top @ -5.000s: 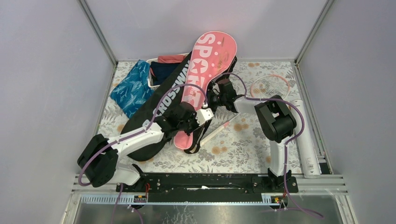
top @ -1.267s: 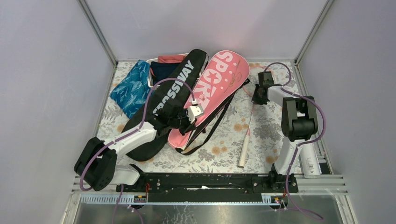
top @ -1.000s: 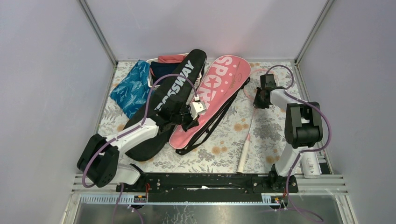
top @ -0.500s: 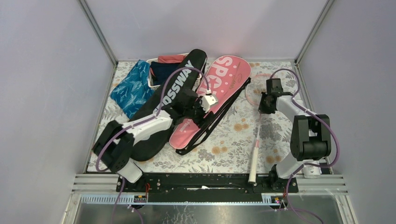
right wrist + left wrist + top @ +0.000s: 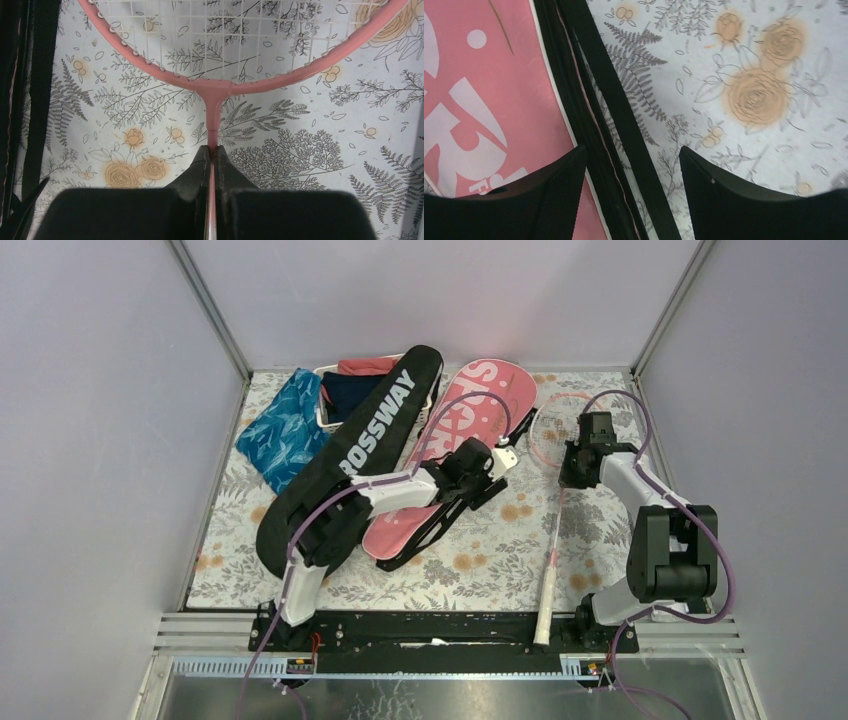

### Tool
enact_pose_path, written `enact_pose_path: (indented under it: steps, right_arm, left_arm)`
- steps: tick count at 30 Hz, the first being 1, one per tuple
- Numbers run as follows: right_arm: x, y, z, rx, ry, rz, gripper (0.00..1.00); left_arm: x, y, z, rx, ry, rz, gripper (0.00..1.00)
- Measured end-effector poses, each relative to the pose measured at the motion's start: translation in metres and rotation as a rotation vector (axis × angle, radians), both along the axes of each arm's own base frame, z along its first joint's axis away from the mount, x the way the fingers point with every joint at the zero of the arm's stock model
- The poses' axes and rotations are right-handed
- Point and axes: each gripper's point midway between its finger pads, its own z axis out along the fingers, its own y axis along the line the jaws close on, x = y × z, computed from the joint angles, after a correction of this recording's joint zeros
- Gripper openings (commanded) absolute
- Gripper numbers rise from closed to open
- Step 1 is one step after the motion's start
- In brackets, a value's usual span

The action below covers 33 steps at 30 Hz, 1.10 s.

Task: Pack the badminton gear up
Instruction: Pick up the racket from the center of the board, then place the racket in the racket bag.

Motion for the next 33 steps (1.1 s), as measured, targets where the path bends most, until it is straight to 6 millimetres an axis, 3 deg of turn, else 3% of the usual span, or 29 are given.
enact_pose_path:
  steps: [5, 15, 23, 33]
  right_arm:
    - [-0.006, 0.003, -0.002, 0.016, 0.012, 0.02, 0.0]
    - [-0.012, 0.009, -0.007, 0.044, 0.033, 0.047, 0.0]
    - [-0.013, 0.003, -0.007, 0.053, 0.034, 0.026, 0.0]
    - [-0.015, 0.004, -0.006, 0.069, 0.032, 0.032, 0.0]
  left_arm:
    - [0.014, 0.002, -0.01, 0.05, -0.033, 0.053, 0.68]
    - [0.043, 0.007, 0.004, 0.081, -0.122, 0.13, 0.62]
    - [0.059, 0.015, -0.01, 0.111, -0.121, 0.162, 0.61]
    - [0.065, 0.023, -0.016, 0.128, -0.117, 0.179, 0.31]
